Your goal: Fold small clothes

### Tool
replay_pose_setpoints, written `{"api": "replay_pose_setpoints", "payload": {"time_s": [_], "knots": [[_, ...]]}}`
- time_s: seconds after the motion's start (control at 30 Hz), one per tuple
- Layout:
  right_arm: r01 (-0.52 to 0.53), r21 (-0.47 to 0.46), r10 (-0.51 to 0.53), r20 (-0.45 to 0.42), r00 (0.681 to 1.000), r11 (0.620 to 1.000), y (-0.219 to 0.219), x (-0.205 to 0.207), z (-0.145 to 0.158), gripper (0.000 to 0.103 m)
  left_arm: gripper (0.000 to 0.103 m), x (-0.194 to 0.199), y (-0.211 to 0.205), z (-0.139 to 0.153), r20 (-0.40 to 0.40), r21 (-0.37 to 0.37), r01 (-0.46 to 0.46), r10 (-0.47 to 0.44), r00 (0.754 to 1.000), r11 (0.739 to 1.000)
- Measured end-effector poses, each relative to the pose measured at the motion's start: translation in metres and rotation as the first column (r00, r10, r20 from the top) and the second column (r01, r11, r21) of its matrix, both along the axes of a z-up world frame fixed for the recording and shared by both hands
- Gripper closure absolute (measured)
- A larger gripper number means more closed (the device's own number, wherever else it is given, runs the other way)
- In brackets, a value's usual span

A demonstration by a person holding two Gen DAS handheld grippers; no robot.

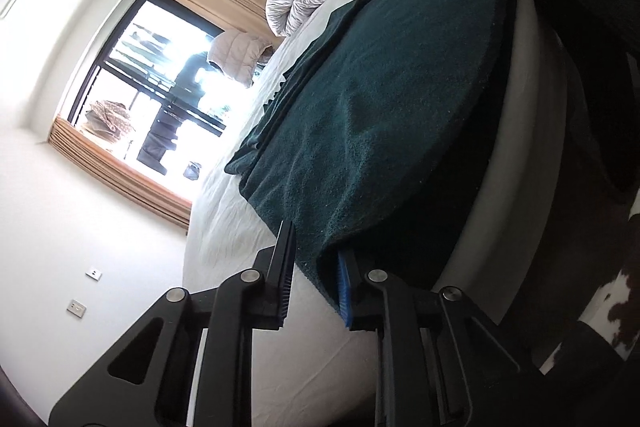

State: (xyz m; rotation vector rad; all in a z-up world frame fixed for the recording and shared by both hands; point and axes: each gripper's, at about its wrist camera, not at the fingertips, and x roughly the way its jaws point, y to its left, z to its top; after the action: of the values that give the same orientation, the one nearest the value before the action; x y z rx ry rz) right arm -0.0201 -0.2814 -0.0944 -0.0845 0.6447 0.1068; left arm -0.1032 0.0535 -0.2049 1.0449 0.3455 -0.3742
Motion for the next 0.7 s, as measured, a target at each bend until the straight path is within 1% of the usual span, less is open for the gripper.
{"api": "replay_pose_setpoints", "payload": {"time_s": [0.07, 0.1, 0.13, 0.2, 0.23, 0.37, 0.43, 0.5, 0.53, 0.57, 0.6, 0.63, 0.7], "knots": [[-0.02, -0.045, 0.019, -0.003, 1.0, 0.999, 0.006, -0.003, -0.002, 0.014, 0.085, 0.001, 0.0, 0.0, -0.026, -0.003, 0.005, -0.005, 1.0, 1.0], [-0.026, -0.06, 0.026, -0.004, 1.0, 0.998, 0.008, -0.004, -0.003, 0.014, 0.085, 0.001, 0.0, -0.002, -0.044, 0.009, 0.016, -0.015, 0.999, 1.0], [-0.029, -0.066, 0.029, -0.005, 1.0, 0.997, 0.009, -0.005, -0.004, 0.014, 0.085, -0.002, -0.001, -0.008, -0.053, 0.041, 0.028, -0.026, 0.998, 0.999], [-0.031, -0.064, 0.03, -0.011, 0.999, 0.997, 0.01, -0.005, -0.006, 0.014, 0.085, -0.01, -0.001, -0.02, 0.003, 0.114, 0.039, -0.04, 0.999, 0.993], [-0.032, -0.062, 0.031, -0.012, 0.999, 0.998, 0.011, -0.005, -0.007, 0.014, 0.085, -0.012, 0.0, -0.026, 0.001, 0.13, 0.044, -0.044, 0.999, 0.991], [-0.045, -0.07, 0.044, -0.017, 0.999, 0.996, 0.015, -0.005, -0.009, 0.014, 0.084, -0.01, 0.005, -0.032, 0.011, 0.149, 0.017, -0.019, 1.0, 0.989], [-0.05, -0.076, 0.049, -0.014, 0.999, 0.996, 0.016, -0.006, -0.009, 0.014, 0.083, -0.018, 0.006, -0.033, 0.03, 0.181, 0.032, -0.038, 0.999, 0.983], [-0.046, -0.069, 0.046, -0.014, 0.999, 0.997, 0.015, -0.005, -0.008, 0.014, 0.071, -0.032, 0.012, -0.037, 0.042, 0.218, 0.073, -0.084, 0.996, 0.973], [-0.043, -0.062, 0.042, -0.015, 0.999, 0.997, 0.015, -0.005, -0.009, 0.014, 0.037, -0.039, 0.015, -0.04, 0.058, 0.237, 0.084, -0.101, 0.993, 0.968], [-0.039, -0.052, 0.038, -0.015, 0.999, 0.998, 0.014, -0.004, -0.009, 0.014, 0.001, -0.05, 0.02, -0.045, 0.102, 0.258, 0.089, -0.118, 0.988, 0.962], [-0.036, -0.039, 0.035, -0.015, 0.999, 0.999, 0.014, -0.003, -0.009, 0.014, 0.0, -0.056, 0.023, -0.049, 0.15, 0.279, 0.098, -0.144, 0.978, 0.955], [-0.033, -0.03, 0.033, -0.018, 0.999, 0.999, 0.014, -0.003, -0.009, 0.014, 0.0, -0.057, 0.024, -0.052, 0.176, 0.305, 0.099, -0.158, 0.972, 0.947], [-0.035, -0.025, 0.034, -0.019, 0.999, 0.999, 0.017, -0.002, -0.009, 0.015, 0.0, -0.052, 0.023, -0.057, 0.193, 0.327, 0.08, -0.149, 0.97, 0.942]]}}
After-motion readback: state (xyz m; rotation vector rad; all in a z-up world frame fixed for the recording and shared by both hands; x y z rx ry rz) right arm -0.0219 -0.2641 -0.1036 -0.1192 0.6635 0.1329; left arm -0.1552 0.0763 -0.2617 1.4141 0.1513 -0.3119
